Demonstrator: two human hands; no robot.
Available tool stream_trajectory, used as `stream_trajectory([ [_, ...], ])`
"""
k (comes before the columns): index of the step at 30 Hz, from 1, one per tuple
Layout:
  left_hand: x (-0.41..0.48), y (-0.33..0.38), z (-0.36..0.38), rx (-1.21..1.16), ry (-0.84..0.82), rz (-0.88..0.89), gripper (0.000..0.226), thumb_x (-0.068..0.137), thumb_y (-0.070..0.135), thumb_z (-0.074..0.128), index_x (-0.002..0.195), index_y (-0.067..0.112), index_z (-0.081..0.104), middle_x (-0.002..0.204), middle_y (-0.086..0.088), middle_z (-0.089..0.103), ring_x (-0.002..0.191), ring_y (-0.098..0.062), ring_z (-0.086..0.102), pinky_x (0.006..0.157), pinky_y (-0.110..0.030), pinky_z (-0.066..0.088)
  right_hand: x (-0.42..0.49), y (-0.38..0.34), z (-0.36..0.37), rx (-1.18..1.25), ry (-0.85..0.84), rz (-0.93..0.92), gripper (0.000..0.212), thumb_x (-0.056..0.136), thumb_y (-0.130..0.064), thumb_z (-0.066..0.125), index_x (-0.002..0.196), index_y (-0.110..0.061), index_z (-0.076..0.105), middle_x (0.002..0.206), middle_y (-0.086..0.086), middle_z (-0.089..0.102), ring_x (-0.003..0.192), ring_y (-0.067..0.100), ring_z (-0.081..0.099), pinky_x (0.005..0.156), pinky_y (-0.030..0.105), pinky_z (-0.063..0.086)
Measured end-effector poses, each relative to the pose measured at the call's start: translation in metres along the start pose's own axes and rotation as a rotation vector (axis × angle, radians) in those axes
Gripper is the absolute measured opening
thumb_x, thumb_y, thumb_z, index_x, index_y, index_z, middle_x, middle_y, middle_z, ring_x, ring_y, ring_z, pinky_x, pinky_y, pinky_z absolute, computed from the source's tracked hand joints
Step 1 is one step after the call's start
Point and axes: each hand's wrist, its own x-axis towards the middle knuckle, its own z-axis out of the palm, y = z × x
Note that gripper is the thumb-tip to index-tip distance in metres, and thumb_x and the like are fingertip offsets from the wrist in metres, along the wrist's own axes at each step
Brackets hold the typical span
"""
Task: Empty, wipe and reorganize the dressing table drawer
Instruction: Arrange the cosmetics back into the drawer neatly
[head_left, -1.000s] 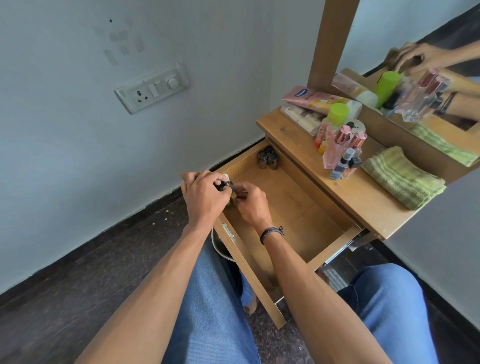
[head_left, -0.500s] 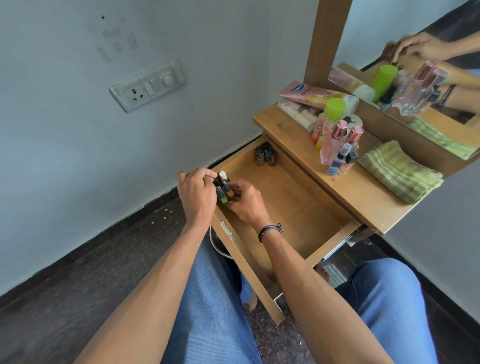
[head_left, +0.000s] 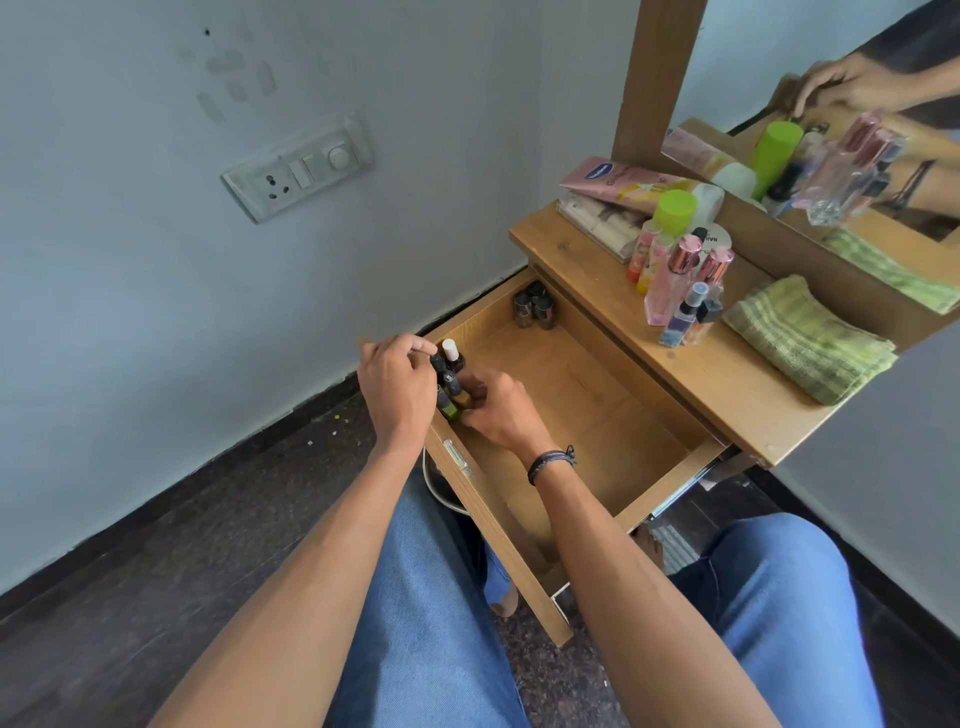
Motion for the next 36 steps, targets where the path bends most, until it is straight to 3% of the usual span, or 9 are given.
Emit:
stream_trajectory([
  [14,0.001,-0.002,0.002,-0.019,0.028,-0.019,0.027,0.091,0.0,0.057,0.093,0.018,0.076,0.083,0.031,0.049,0.098,-0.011,0.047,0.09,-0.043,0.048,0.003,-0.001,0.013,-0.001,0.195,0.07,0.031,0.088,-0.001,0.07,0.113,-0.02,0.068,0.109,0.0,0.071,0.098,0.017,0.069,0.088,0.04,0.06],
  [19,0.004,-0.008,0.006,-0.038,0.037,-0.023,0.025,0.093,0.002,0.058,0.094,0.019,0.075,0.09,0.016,0.062,0.101,-0.012,0.047,0.089,-0.042,0.048,0.0,-0.007,0.011,0.006,0.184,0.064,0.028,0.088,0.003,0.069,0.109,-0.015,0.068,0.105,0.001,0.07,0.093,0.016,0.068,0.085,0.034,0.06],
  [25,0.005,-0.009,0.007,-0.038,0.041,-0.015,0.025,0.093,0.001,0.057,0.095,0.019,0.075,0.092,0.015,0.062,0.102,-0.01,0.046,0.088,-0.037,0.048,0.0,-0.008,0.009,0.01,0.144,0.101,0.033,0.084,0.005,0.062,0.107,-0.017,0.071,0.101,-0.002,0.072,0.092,0.014,0.068,0.086,0.034,0.06],
  [30,0.005,-0.01,0.007,-0.04,0.05,-0.002,0.028,0.093,-0.001,0.055,0.096,0.018,0.076,0.093,0.013,0.064,0.103,-0.013,0.047,0.089,-0.035,0.047,-0.002,-0.01,0.004,0.05,0.255,0.149,0.03,0.088,0.003,0.055,0.103,-0.018,0.07,0.097,-0.007,0.068,0.09,0.012,0.065,0.084,0.028,0.056],
  [32,0.005,-0.009,0.007,-0.056,0.051,-0.006,0.03,0.093,-0.003,0.052,0.097,0.016,0.075,0.095,0.011,0.065,0.104,-0.012,0.046,0.089,-0.031,0.046,0.001,-0.006,0.005,0.078,0.312,0.173,0.031,0.087,0.001,0.056,0.104,-0.019,0.07,0.102,-0.005,0.071,0.095,0.014,0.067,0.09,0.035,0.058],
  [36,0.005,-0.005,0.005,-0.1,0.073,-0.018,0.031,0.093,-0.007,0.05,0.102,0.012,0.072,0.102,0.004,0.065,0.107,-0.012,0.044,0.079,-0.005,0.038,0.009,-0.003,0.004,0.096,0.248,0.179,0.052,0.084,0.004,0.056,0.129,-0.021,0.067,0.126,0.001,0.069,0.114,0.018,0.065,0.103,0.042,0.053],
])
